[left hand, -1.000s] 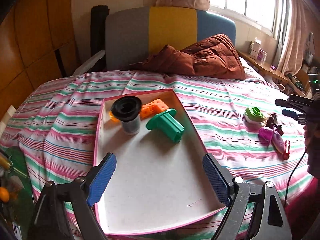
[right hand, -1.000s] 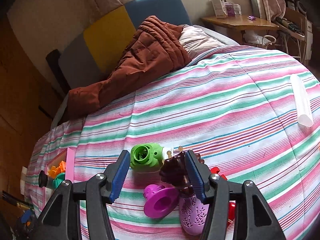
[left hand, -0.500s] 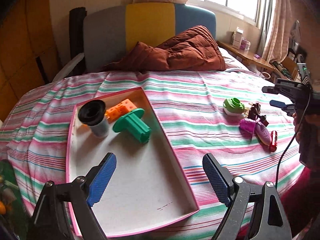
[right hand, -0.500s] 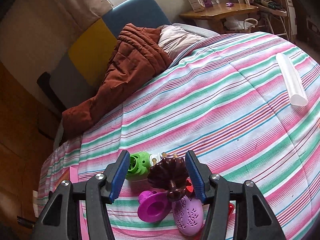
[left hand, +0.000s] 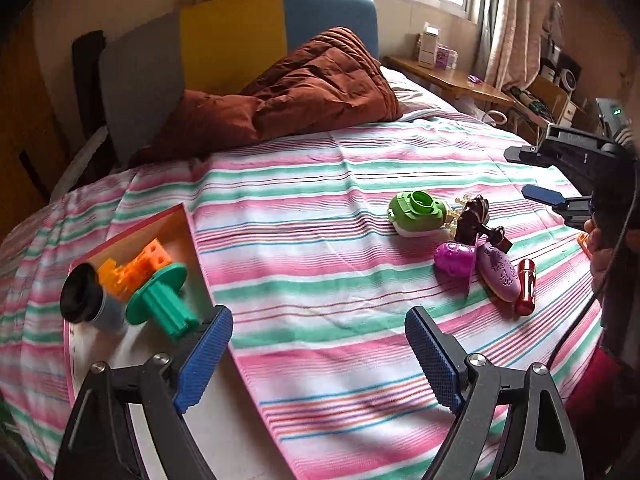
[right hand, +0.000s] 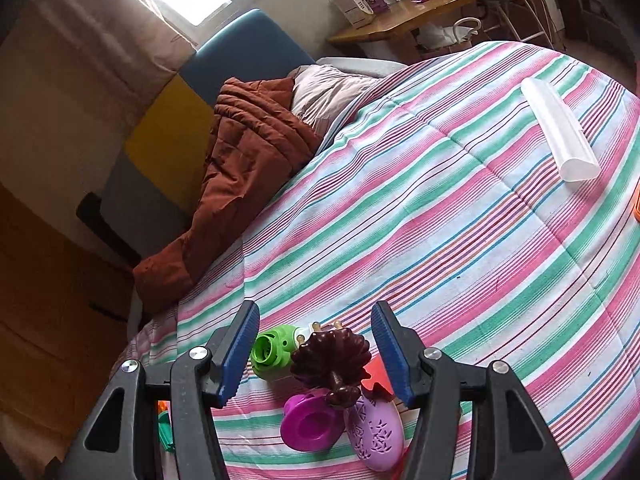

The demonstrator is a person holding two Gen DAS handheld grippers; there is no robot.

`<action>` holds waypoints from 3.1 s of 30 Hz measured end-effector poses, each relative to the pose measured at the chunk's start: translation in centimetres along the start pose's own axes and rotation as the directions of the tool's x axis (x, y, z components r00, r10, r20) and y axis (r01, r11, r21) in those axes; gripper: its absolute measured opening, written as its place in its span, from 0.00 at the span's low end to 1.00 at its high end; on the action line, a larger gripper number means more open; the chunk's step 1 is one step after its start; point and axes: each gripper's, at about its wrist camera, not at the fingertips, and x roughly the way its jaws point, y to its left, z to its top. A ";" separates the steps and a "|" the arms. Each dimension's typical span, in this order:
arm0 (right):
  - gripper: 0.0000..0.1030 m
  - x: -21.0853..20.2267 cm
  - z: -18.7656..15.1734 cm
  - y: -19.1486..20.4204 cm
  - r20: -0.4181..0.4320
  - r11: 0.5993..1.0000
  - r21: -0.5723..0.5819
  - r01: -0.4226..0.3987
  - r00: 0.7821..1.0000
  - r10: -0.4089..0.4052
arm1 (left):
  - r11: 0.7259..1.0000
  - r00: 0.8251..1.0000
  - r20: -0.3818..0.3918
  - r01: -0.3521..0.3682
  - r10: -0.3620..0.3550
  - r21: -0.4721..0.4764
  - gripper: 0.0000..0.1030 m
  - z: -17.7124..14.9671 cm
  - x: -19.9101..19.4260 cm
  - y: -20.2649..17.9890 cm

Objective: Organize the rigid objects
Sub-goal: 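Move both grippers back toward the remaining toys, then grasp the lime-green spool piece with the left gripper while the right grasps the brown comb piece, then carry the lime-green piece into the white tray and open the left gripper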

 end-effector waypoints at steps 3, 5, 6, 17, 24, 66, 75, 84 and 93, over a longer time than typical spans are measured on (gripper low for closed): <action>0.57 0.2 -0.1 0.2 -0.018 1.000 -0.003 -0.013 1.000 0.012 | 0.997 1.000 -0.015 0.002 -0.001 0.080 0.86 1.7 2.0 -1.7; 0.57 0.4 -0.2 0.3 -0.029 1.000 -0.005 -0.018 0.999 0.018 | 0.989 0.999 -0.033 0.011 -0.007 0.145 0.86 2.7 3.6 -2.7; 0.57 0.5 -0.3 0.3 -0.035 1.000 -0.005 -0.020 0.999 0.020 | 0.984 0.999 -0.047 0.016 -0.007 0.180 0.86 3.3 4.4 -3.2; 0.57 1.5 -0.5 0.3 -0.095 0.997 0.017 -0.077 0.992 0.078 | 0.890 0.993 -0.101 0.104 -0.066 0.444 0.86 7.9 11.2 -7.6; 0.57 1.5 -0.6 0.1 -0.108 0.992 0.044 -0.118 0.987 0.122 | 0.801 0.986 -0.129 0.160 -0.104 0.577 0.86 9.2 13.8 -9.9; 0.71 7.7 -1.2 1.7 -0.225 0.946 -0.281 0.160 0.948 -0.227 | 0.994 0.977 -0.191 0.102 -0.096 0.022 0.62 -1.4 6.2 -3.4; 0.62 9.4 -1.9 2.2 -0.239 0.918 -0.357 0.169 0.934 -0.265 | 0.993 0.979 -0.169 0.116 -0.118 -0.024 0.62 -2.5 5.1 -2.4; 0.62 9.3 -1.8 1.8 -0.257 0.943 -0.300 0.147 0.939 -0.229 | 0.988 0.985 -0.093 0.143 -0.148 -0.056 0.62 -3.7 1.6 -0.4; 0.62 9.3 -2.2 2.9 -0.250 0.934 -0.320 0.159 0.937 -0.245 | 0.979 0.989 -0.024 0.138 -0.143 -0.150 0.62 -5.2 -2.5 3.7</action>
